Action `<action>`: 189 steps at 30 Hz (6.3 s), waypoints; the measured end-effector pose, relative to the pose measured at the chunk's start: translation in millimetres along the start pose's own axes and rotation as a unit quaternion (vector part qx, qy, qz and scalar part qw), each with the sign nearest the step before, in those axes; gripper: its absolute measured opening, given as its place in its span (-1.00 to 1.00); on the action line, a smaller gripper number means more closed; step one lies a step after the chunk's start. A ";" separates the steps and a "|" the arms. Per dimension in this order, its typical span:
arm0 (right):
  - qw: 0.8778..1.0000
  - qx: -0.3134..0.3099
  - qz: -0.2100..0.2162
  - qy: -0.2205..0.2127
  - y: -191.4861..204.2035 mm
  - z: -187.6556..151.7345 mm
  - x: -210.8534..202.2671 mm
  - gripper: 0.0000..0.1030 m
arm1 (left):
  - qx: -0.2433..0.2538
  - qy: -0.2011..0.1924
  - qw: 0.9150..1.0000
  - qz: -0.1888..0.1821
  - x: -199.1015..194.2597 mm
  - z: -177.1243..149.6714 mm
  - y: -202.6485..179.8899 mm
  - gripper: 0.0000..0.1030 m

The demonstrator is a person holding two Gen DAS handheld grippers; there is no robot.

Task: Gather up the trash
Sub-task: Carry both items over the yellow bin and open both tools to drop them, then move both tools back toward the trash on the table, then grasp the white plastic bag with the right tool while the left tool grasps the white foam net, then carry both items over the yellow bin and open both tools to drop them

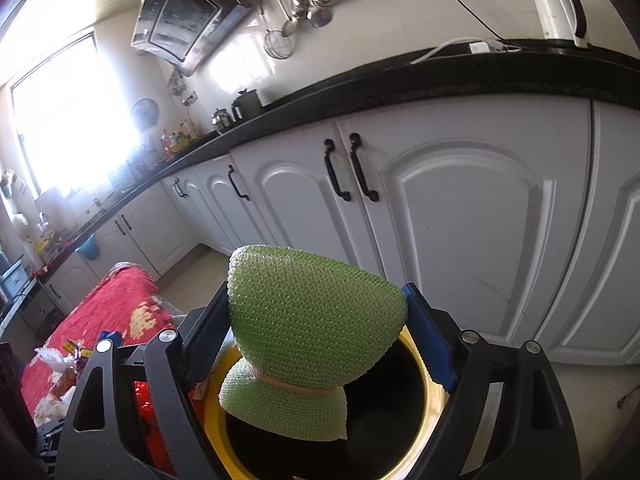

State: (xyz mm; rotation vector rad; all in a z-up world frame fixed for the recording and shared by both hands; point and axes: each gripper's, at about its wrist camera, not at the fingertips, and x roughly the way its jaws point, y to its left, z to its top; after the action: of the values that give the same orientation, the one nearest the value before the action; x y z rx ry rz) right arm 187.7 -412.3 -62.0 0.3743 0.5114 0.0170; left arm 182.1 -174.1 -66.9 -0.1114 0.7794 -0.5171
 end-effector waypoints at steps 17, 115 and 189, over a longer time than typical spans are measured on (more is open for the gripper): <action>0.999 0.028 -0.013 0.019 -19.9 -11.0 16.0 0.78 | -0.010 0.032 0.999 0.009 36.7 -5.6 10.5 0.30; 0.923 -0.249 0.245 0.163 288.7 -130.6 17.5 0.87 | -0.127 -0.057 0.956 0.258 -152.5 5.1 250.6 0.76; 0.947 -0.179 0.267 0.019 210.1 -42.7 -67.7 -0.62 | -0.065 -0.144 0.974 0.163 -204.0 21.5 156.0 -0.95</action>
State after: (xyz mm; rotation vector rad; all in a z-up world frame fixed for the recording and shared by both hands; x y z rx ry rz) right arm 124.1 -209.1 10.1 0.1460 0.4214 0.6366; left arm 138.9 58.5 35.4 -0.1723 0.5326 -0.1319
